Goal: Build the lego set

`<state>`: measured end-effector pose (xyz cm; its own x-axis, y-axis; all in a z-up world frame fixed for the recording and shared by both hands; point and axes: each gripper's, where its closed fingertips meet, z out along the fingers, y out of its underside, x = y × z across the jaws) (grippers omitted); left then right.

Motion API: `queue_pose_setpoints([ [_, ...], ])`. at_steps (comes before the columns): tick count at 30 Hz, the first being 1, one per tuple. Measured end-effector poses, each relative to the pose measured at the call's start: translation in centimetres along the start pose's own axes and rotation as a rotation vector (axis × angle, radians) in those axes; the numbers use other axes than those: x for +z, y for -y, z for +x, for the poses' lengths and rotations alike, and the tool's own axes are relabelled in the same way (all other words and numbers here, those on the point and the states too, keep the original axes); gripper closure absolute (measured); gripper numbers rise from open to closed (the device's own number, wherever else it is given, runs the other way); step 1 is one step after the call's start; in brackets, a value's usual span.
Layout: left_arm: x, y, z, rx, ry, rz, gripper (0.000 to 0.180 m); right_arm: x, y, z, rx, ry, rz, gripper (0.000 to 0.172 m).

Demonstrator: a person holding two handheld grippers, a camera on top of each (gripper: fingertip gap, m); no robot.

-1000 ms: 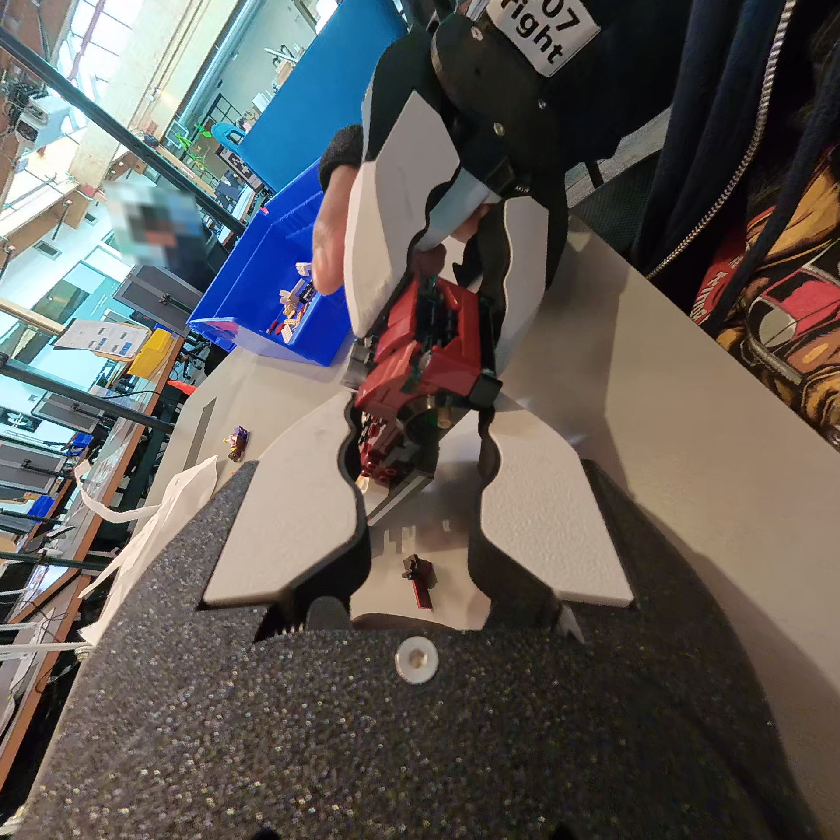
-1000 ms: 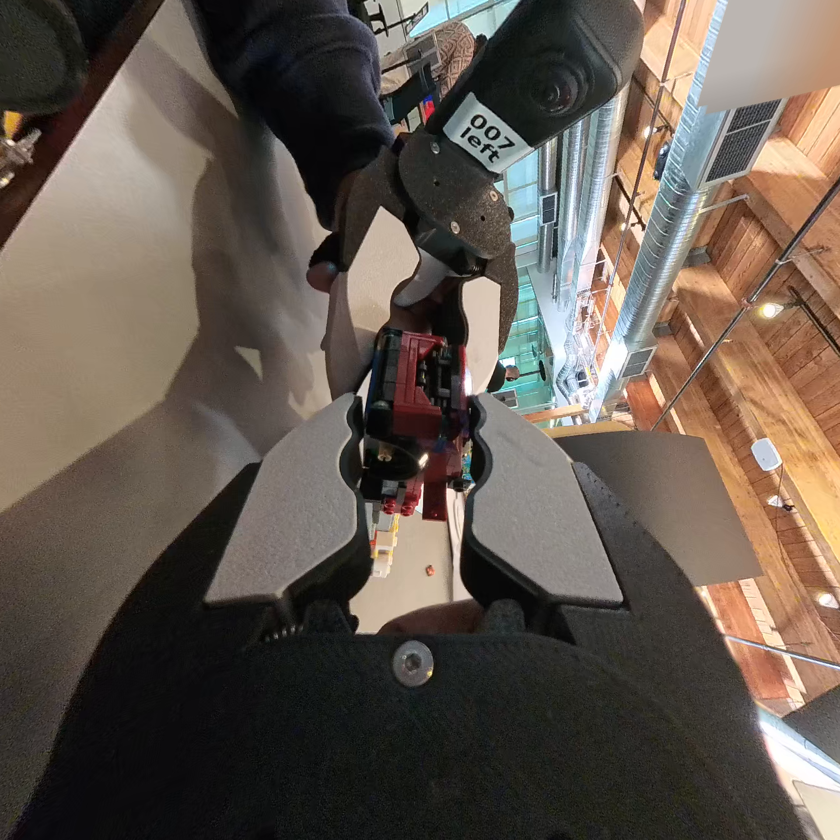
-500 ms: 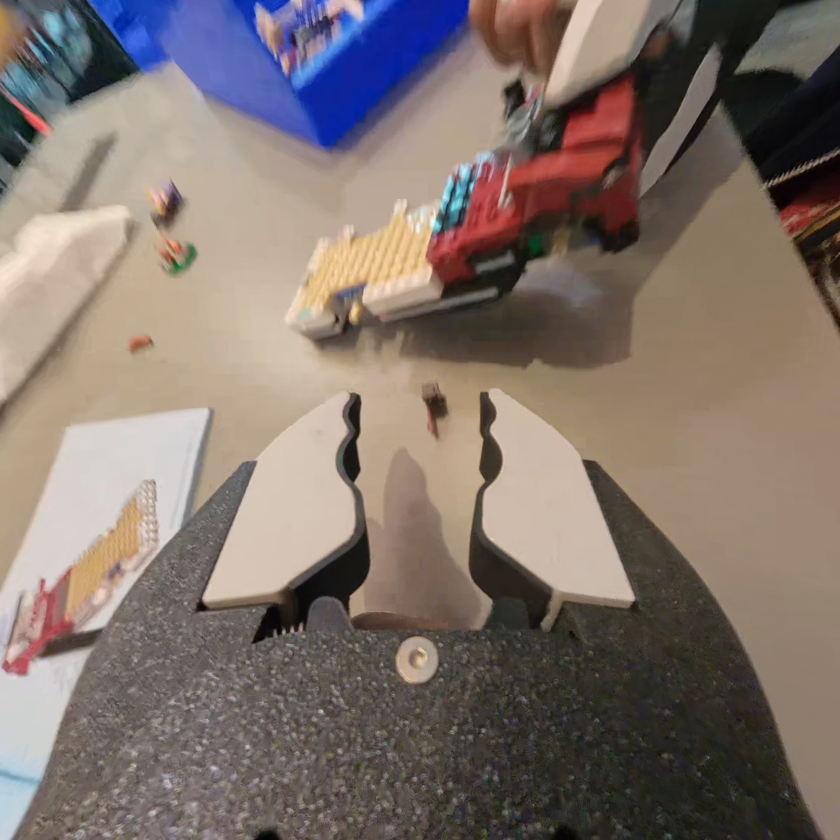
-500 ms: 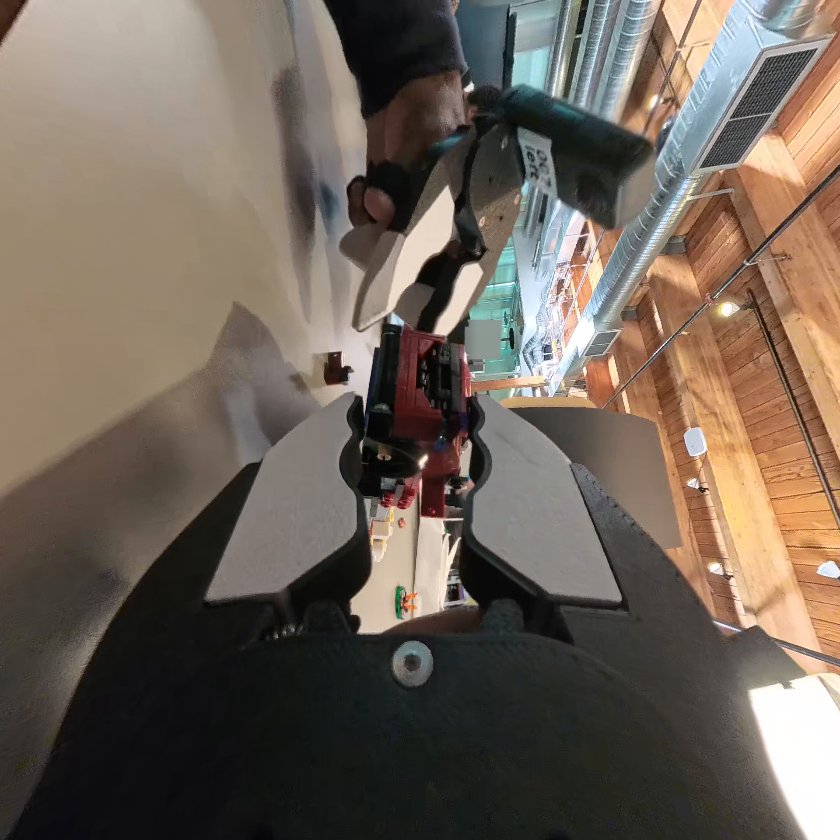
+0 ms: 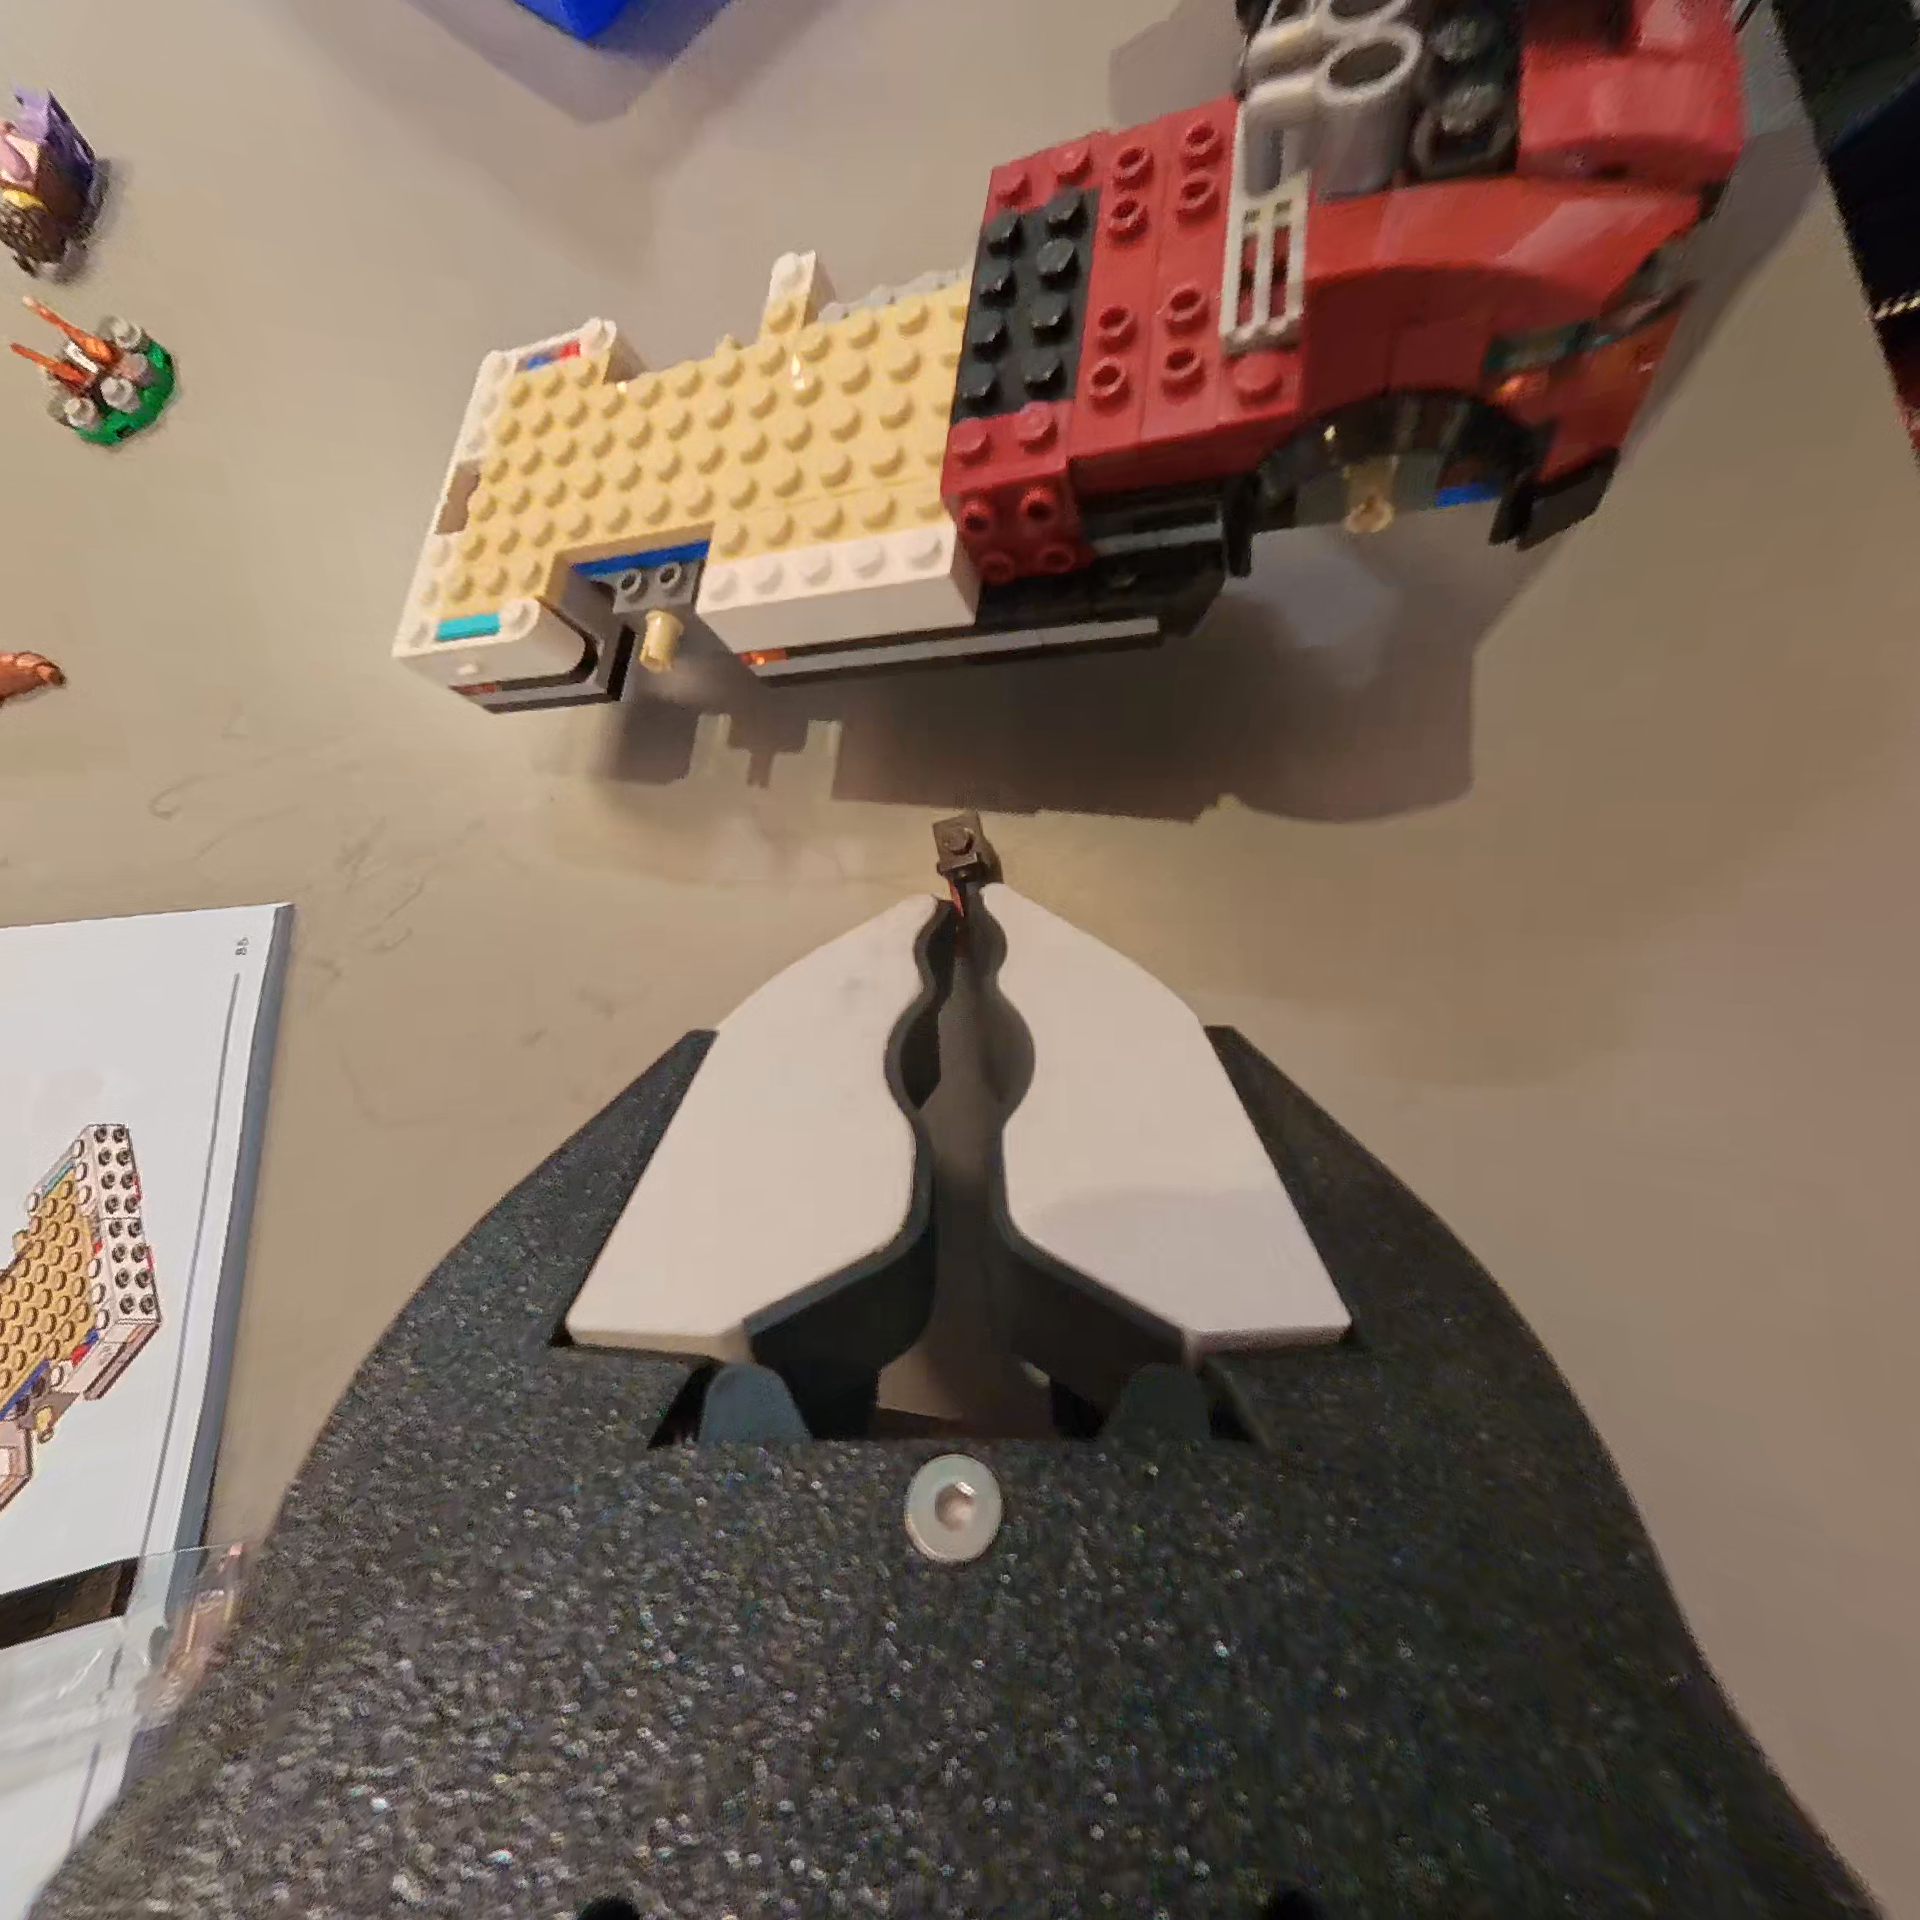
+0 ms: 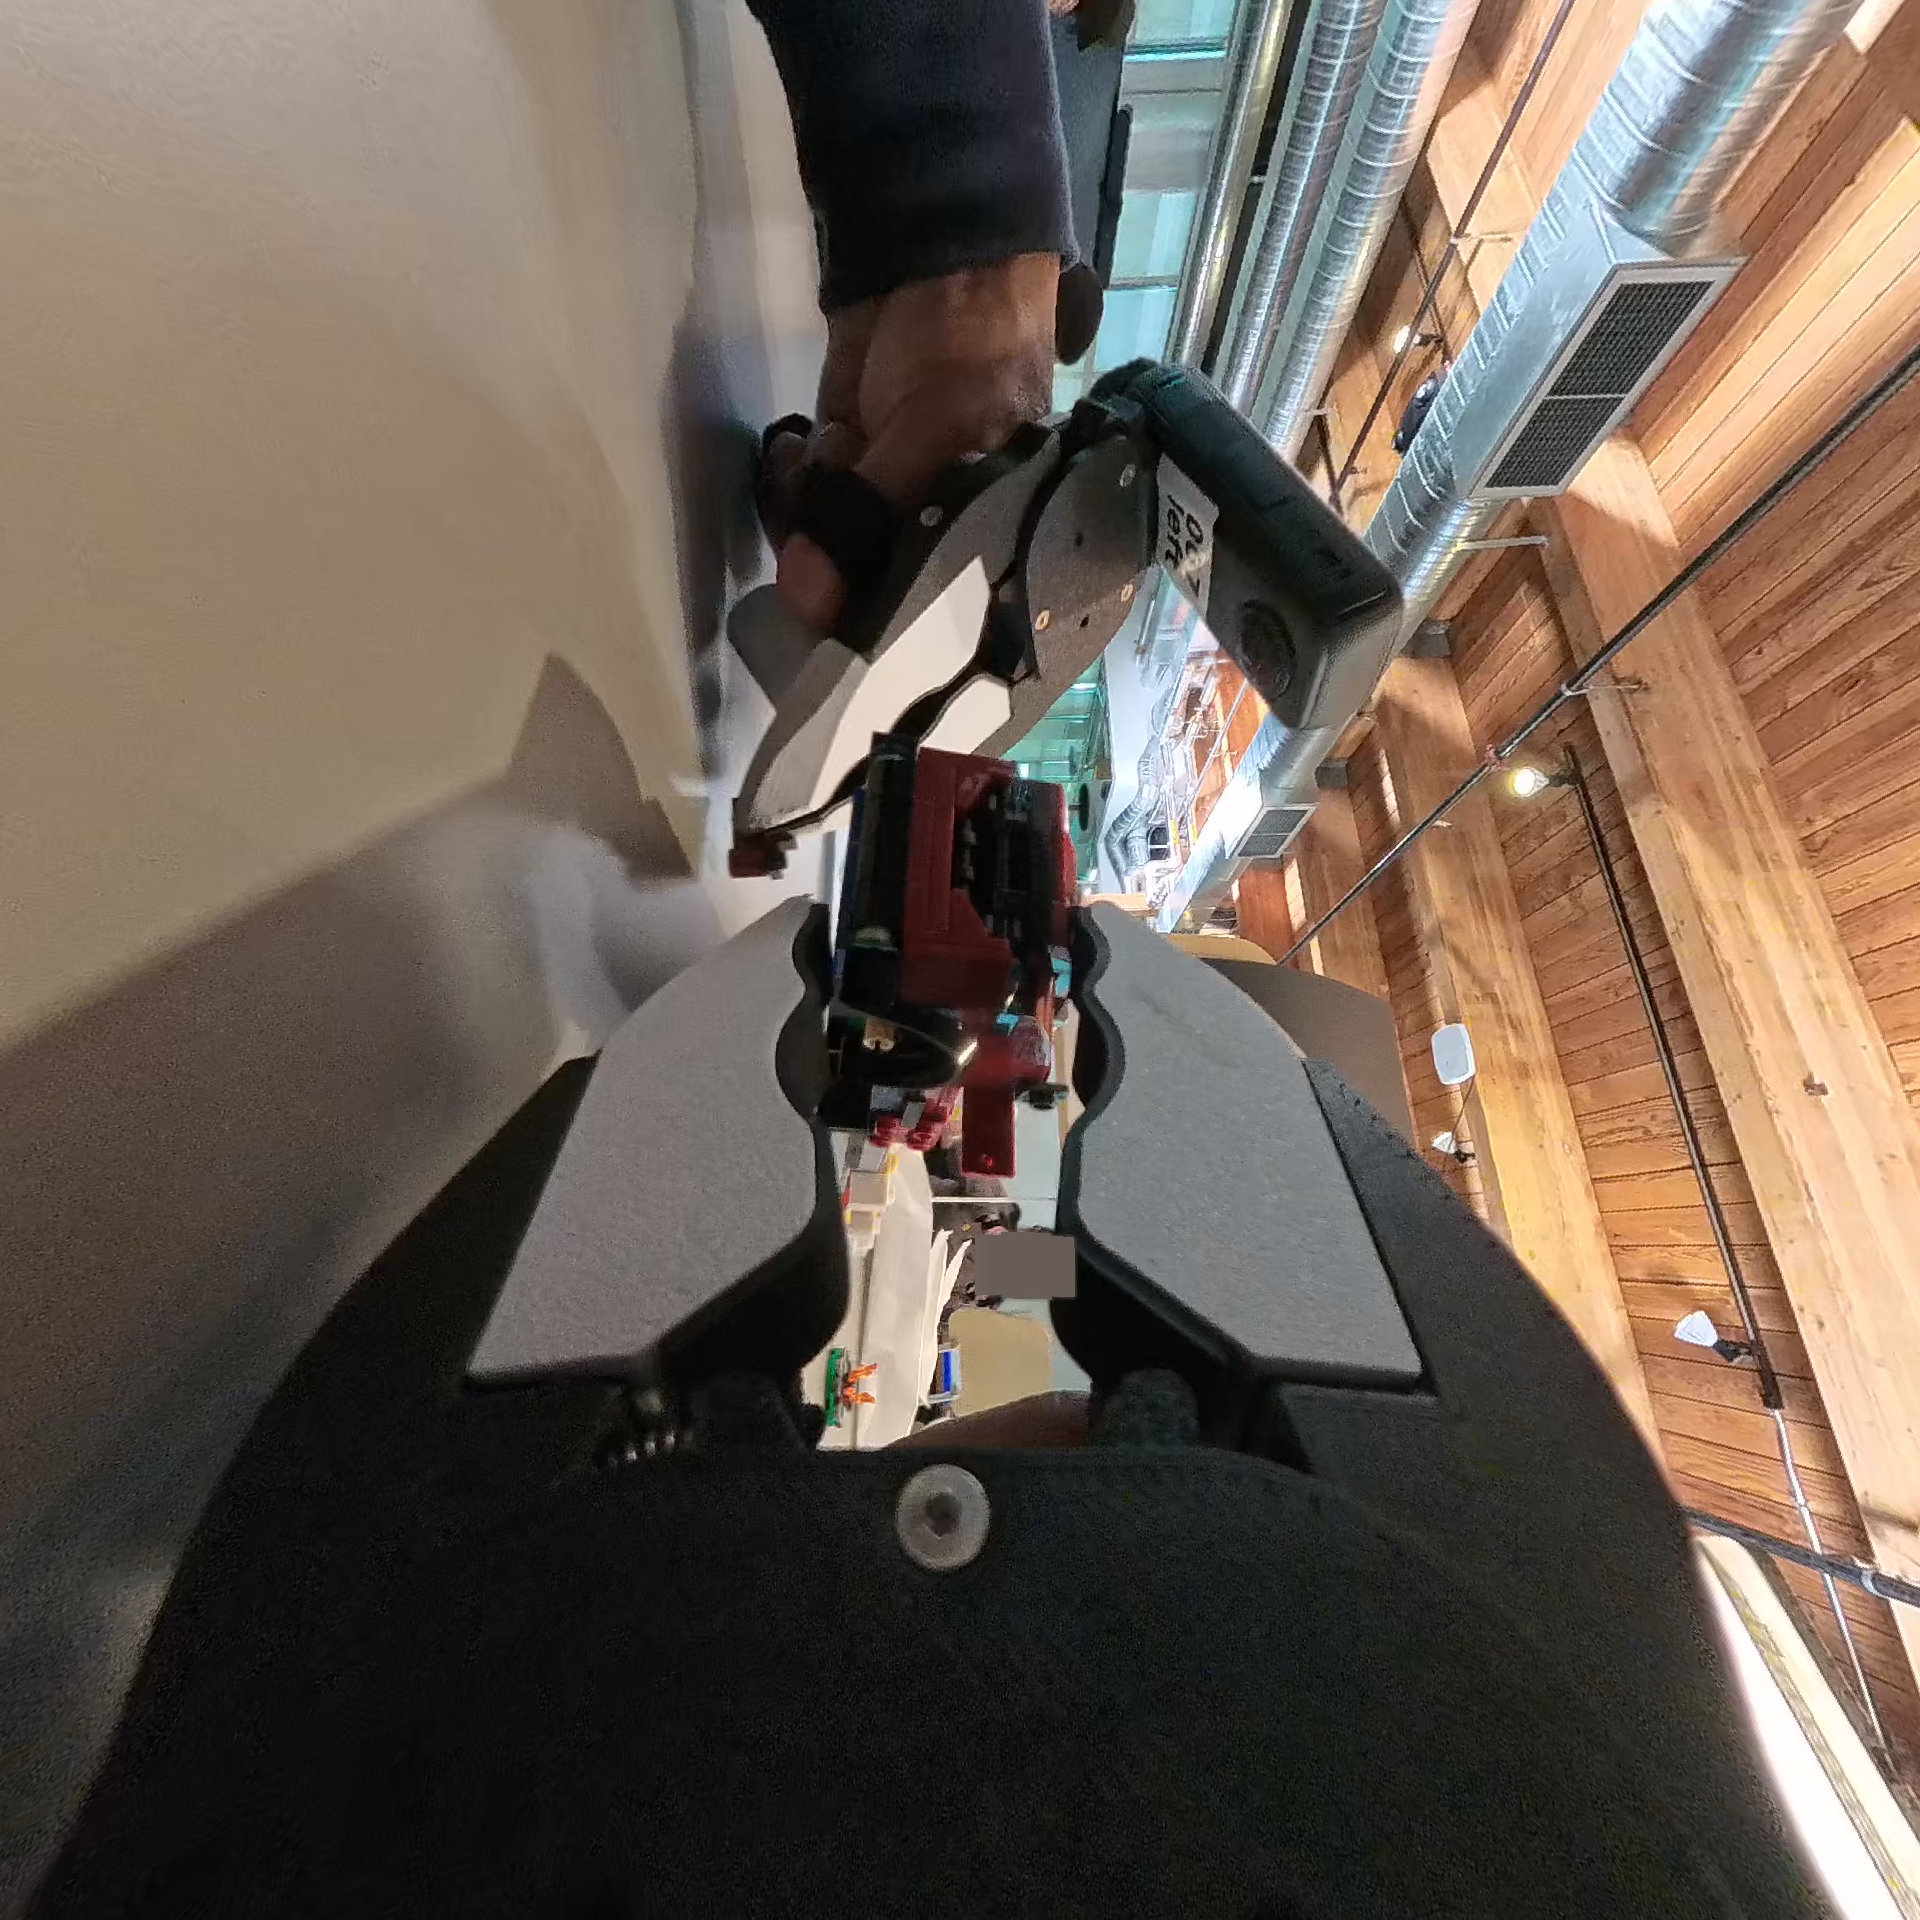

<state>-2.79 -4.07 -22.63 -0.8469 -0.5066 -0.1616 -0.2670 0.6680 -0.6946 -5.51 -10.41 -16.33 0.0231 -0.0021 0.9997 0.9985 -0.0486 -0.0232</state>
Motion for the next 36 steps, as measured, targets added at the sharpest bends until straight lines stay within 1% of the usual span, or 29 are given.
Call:
queue_pose_setpoints([
  [2, -0.7, 1.1, 0.3, -0.007, -0.004, 0.061, 0.178, -0.1, 0.1, 0.0, -0.015, -0.010, 0.003, 0.128],
  [6, -3.6, 5.3, 1.7, -0.048, -0.071, 0.263, 0.179, -0.4, 0.5, 0.1, -0.060, -0.022, 0.013, 0.128],
  [8, -4.4, 6.6, 2.6, -0.025, -0.102, 0.286, 0.179, -0.4, 0.7, -0.1, -0.101, -0.025, 0.020, 0.128],
  [12, -4.6, 7.2, 3.7, 0.037, -0.127, 0.225, 0.179, -0.4, 1.3, -0.2, -0.160, -0.026, 0.039, 0.128],
  [17, -4.1, 6.6, 4.5, 0.057, -0.178, 0.142, 0.179, -0.2, 1.7, 0.0, -0.211, -0.055, 0.054, 0.128],
  [21, -4.4, 6.6, 4.8, 0.064, -0.206, 0.123, 0.179, -0.2, 1.6, 0.0, -0.205, -0.074, 0.048, 0.128],
  [28, -3.9, 6.2, 5.0, 0.035, -0.227, 0.063, 0.179, -0.2, 1.4, -0.2, -0.192, -0.073, 0.042, 0.128],
  [33, -3.6, 5.9, 5.0, 0.042, -0.217, -0.003, 0.179, -0.2, 1.2, -0.5, -0.187, -0.060, 0.034, 0.128],
  [36, -3.5, 5.7, 5.1, 0.069, -0.206, -0.072, 0.179, -0.2, 1.2, -0.7, -0.186, -0.047, 0.034, 0.128],
])
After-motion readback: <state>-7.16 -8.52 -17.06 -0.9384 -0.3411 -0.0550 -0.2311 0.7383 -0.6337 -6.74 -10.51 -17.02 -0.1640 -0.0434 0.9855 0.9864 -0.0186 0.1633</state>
